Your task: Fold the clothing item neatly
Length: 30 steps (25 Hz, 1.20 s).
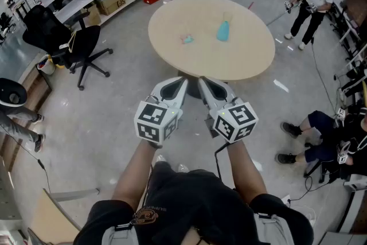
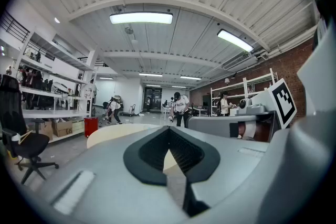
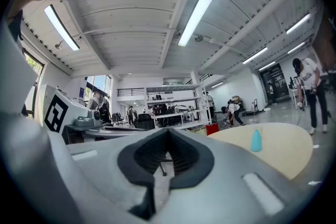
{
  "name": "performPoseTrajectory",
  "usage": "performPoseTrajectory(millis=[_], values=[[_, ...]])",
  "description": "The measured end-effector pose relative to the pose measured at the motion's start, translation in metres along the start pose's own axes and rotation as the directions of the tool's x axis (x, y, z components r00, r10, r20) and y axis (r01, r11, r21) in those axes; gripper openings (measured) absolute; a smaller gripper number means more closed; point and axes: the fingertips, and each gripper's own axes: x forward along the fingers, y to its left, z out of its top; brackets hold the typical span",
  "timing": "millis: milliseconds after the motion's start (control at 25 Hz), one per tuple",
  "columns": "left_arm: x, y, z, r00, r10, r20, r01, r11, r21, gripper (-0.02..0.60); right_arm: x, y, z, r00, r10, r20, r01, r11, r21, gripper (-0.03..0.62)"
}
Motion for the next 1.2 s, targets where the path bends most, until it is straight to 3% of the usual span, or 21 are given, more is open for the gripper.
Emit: performPoseTrajectory(millis=[840,1040,1200], values=[[0.011,0.002,-0.001,1.000,0.028,-0.011,-0.028,1.000,-0.003,0.008,0.007,-0.009,0.002,0.999,0.040,-0.004,-0.040,0.999,-0.003,0.003],[0.007,0.015,0.001,0.995,0.095,-0.018,-0.095,0.995,0.007,0.008,0.020,-0.008,0.006,0.994,0.113,0.000,-0.113,0.994,0.008,0.003],[-0.025,0.042,-0.003,0.984,0.175,-0.025,-0.175,0.985,0.010,0.008,0.045,0.022,0.000,0.981,0.193,0.002,-0.193,0.981,0.025,0.003]])
